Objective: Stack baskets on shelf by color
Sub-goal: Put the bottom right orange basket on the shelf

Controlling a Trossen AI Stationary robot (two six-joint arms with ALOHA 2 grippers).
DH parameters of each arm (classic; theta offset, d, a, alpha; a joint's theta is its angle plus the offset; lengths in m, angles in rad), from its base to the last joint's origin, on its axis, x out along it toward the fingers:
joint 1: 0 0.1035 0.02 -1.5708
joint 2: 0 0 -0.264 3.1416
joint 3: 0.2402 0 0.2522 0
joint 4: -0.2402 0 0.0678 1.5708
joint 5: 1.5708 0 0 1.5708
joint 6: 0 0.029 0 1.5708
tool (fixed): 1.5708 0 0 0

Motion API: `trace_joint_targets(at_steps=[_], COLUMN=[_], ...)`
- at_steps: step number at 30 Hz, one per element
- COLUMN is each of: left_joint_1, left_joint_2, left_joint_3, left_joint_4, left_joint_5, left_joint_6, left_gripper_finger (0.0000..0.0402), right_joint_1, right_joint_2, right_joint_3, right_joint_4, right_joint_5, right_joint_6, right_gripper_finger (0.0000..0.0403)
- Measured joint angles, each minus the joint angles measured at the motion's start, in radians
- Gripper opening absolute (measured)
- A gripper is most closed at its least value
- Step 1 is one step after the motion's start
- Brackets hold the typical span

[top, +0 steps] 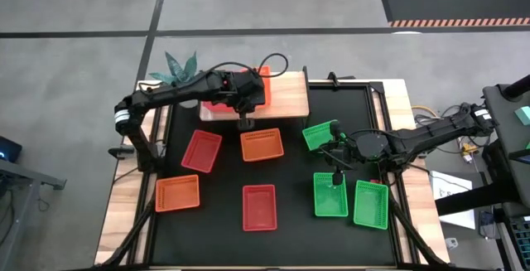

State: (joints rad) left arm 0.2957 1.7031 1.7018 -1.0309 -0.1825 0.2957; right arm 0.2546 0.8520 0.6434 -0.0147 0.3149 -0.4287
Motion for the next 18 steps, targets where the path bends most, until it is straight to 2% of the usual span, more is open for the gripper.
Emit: trace_joint_targets(at_steps=[18], left_joint_1=[0.005], left_joint_2=[0.009], left_joint_3=[-0.025], left_joint_4=[0.062], left_joint_5=[-0.008], left_joint_6=[-0.009], left_gripper_finger=[0.0000], right_joint_1=[0.000], right_joint_2=[0.000], right_joint_3=[0.000], right_joint_4=[-0.003], right_joint_5=[0.000], right_joint_6=[0.011], right_gripper_finger=[0.0009])
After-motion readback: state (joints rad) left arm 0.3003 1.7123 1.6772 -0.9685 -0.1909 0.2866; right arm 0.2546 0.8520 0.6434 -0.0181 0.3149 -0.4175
